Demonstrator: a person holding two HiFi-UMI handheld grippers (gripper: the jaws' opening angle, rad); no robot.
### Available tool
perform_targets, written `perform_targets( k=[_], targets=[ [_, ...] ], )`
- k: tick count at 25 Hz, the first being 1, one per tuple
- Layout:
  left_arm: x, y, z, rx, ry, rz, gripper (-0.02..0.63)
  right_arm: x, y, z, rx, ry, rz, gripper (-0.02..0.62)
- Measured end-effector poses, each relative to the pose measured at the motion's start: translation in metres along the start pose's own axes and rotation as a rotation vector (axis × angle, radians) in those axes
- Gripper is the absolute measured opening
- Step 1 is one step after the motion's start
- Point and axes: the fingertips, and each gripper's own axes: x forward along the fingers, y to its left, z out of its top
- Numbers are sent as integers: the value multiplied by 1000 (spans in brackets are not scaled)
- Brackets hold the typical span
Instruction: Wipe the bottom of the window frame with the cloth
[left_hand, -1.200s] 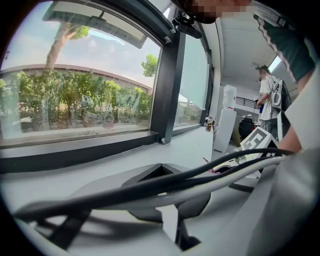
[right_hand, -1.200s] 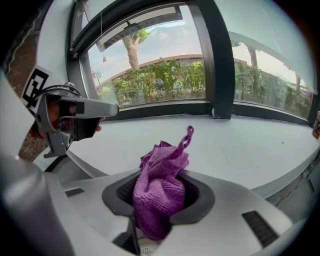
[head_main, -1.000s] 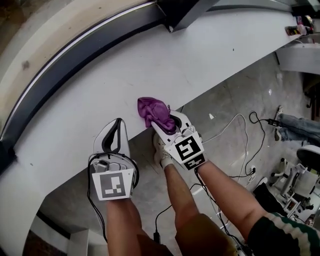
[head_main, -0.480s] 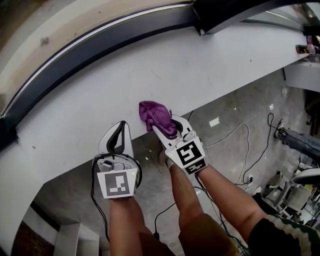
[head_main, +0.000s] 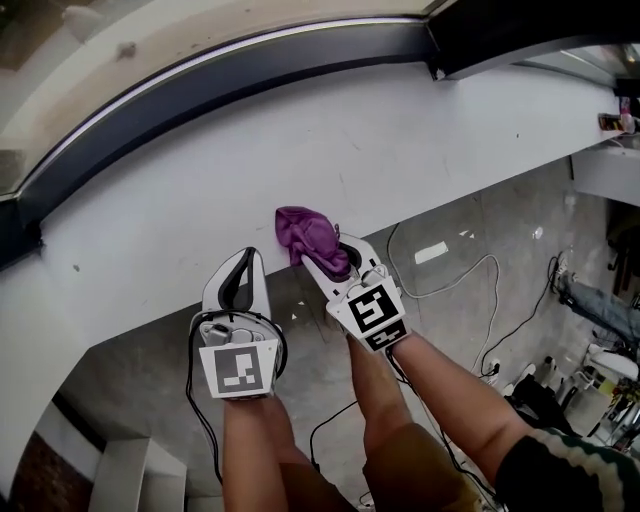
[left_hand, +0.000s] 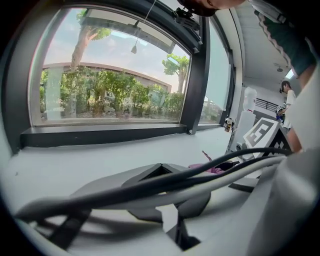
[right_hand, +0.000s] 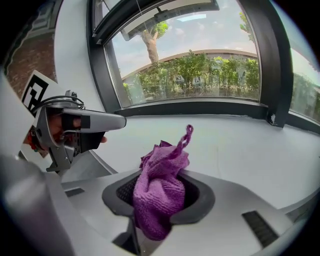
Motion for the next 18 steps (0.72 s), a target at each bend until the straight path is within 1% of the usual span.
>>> perform_targets(
  k=[7,13,18],
  targets=[
    [-26,36,-11,-24,-5,49,5,18,33,8,-15,8,20,149],
    [-46,63,-17,-46,-19,78,5,21,35,10,-19,21,-20,149],
    [-59,77,-22,-59,-19,86,5,24,44,12,-52,39,-43,149]
  ],
)
